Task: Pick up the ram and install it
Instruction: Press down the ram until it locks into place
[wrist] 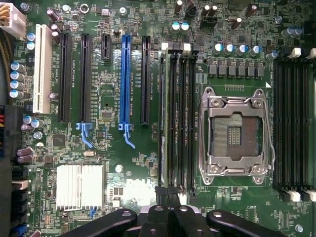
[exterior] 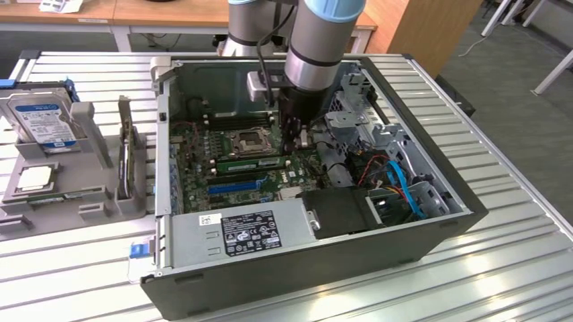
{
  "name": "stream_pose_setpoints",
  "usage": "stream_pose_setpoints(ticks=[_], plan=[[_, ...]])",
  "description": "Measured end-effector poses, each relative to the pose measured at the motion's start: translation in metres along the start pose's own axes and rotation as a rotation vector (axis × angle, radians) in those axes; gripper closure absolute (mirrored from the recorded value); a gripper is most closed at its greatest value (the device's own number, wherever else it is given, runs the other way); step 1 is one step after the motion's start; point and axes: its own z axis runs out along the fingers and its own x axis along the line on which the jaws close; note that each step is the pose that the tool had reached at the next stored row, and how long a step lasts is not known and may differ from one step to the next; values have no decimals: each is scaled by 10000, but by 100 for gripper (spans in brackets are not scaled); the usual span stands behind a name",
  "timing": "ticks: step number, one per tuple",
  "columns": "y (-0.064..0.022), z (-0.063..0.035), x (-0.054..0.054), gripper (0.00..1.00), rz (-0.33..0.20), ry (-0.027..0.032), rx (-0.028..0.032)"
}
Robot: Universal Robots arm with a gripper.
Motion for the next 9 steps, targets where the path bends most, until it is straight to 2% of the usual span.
stream_pose_setpoints(ticks=[9], plan=[[-1, 22, 1, 90, 0, 1, 0]])
